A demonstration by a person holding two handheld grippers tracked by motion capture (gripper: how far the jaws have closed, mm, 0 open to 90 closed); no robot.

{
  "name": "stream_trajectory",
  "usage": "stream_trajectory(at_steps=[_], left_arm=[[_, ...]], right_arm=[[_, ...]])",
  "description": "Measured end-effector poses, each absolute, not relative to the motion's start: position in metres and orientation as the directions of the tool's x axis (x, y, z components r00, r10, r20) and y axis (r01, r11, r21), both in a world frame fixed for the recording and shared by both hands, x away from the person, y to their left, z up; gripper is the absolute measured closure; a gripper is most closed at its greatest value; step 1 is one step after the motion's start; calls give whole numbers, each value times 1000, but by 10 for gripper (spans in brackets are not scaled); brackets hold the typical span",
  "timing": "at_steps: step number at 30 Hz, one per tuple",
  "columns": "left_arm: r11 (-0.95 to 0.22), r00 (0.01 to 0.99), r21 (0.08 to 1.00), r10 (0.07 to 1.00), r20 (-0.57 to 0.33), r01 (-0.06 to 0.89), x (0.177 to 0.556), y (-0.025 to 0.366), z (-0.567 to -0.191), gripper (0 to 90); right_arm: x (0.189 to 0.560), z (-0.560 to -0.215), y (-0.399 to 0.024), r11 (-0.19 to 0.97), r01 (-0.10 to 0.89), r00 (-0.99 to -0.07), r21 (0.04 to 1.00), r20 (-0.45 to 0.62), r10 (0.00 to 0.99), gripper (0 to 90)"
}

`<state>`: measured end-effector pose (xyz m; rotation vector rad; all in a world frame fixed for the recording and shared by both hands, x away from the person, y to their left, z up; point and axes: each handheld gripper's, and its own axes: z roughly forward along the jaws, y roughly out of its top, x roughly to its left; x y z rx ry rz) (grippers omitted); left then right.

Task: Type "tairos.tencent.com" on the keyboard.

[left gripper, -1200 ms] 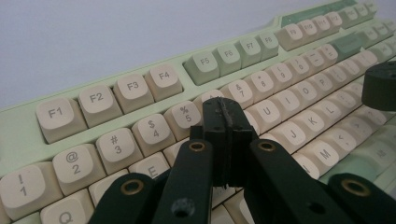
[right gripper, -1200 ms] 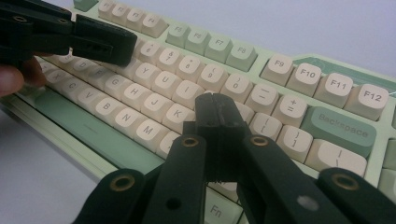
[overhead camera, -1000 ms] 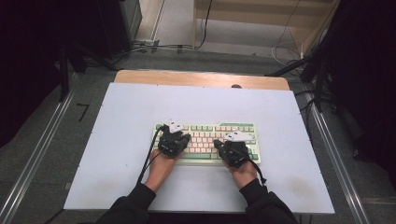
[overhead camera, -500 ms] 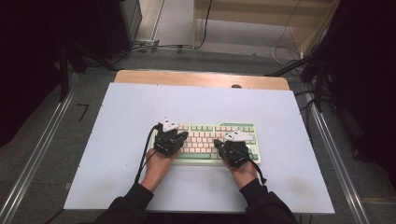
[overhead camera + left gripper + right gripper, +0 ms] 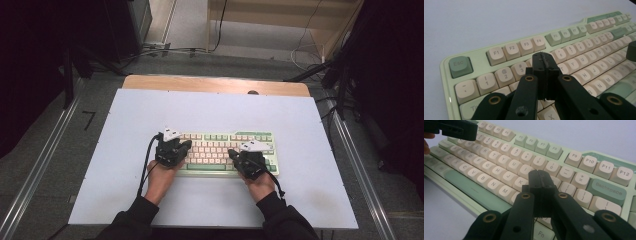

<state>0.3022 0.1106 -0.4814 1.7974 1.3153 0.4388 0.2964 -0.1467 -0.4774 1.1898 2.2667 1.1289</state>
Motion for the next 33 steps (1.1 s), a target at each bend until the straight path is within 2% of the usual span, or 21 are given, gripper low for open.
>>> stream_trajectory(at_steps=[26, 33], left_arm=[[-126, 390, 760, 903, -177, 637, 306, 107, -491, 900], [-93, 390, 781, 899, -201, 618, 304, 111, -484, 900]], right_arm=[[296, -478, -145, 337, 534, -593, 776, 59, 803, 875], [296, -477, -146, 336, 531, -593, 778, 58, 803, 875]])
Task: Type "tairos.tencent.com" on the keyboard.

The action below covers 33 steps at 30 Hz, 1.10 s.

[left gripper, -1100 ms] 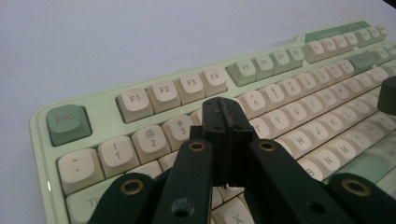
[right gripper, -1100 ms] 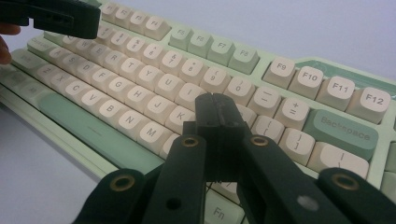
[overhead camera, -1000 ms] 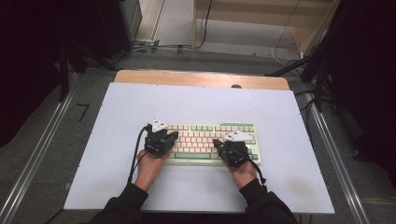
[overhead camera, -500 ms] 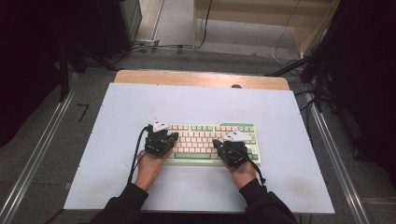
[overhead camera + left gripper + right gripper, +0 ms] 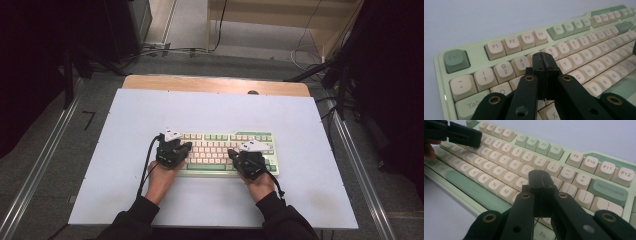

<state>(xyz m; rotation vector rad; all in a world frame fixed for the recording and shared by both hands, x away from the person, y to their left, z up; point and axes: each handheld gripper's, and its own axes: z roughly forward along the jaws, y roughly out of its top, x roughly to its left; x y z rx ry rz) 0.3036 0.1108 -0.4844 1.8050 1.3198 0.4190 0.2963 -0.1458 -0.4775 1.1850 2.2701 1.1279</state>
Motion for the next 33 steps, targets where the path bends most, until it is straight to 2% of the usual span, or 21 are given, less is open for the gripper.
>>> stream_trajectory(at_steps=[13, 33], left_arm=[[-74, 384, 795, 900, -207, 602, 299, 116, -479, 900], [-67, 373, 791, 904, -210, 608, 300, 119, -482, 900]], right_arm=[[294, -478, -141, 340, 529, -604, 777, 63, 795, 875], [296, -483, -108, 391, 510, -661, 767, 58, 748, 875]])
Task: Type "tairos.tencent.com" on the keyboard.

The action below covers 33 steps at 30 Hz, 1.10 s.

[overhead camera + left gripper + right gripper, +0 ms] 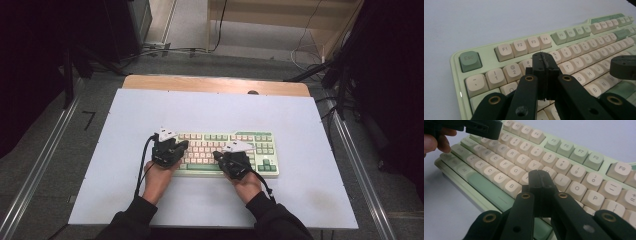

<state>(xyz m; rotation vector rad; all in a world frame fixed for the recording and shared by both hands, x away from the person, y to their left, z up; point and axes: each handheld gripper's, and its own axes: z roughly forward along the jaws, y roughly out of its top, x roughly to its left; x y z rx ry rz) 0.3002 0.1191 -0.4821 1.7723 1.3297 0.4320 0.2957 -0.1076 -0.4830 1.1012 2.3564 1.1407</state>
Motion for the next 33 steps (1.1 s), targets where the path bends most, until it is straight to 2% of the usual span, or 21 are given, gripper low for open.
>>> stream_trajectory(at_steps=[33], left_arm=[[-76, 388, 792, 897, -211, 605, 298, 117, -481, 900]], right_arm=[[295, -491, -97, 432, 506, -687, 746, 46, 725, 876]])
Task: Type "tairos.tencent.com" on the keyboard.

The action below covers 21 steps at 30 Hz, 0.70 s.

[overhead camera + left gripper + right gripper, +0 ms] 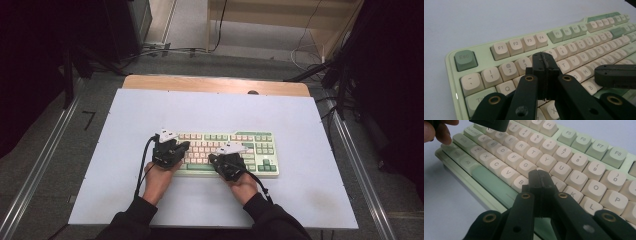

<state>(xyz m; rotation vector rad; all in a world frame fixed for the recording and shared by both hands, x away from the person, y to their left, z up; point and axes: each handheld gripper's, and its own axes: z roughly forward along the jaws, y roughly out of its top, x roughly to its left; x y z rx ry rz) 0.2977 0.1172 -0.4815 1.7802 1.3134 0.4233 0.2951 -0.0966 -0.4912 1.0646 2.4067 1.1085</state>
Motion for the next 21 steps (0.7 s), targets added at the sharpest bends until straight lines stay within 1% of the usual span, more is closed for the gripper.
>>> stream_trajectory(at_steps=[8, 21], left_arm=[[-79, 397, 794, 893, -212, 602, 295, 117, -480, 900], [-101, 422, 794, 883, -206, 600, 288, 114, -479, 900]], right_arm=[[294, -475, -106, 375, 494, -670, 784, 68, 739, 875], [300, -474, -115, 358, 506, -648, 785, 71, 759, 875]])
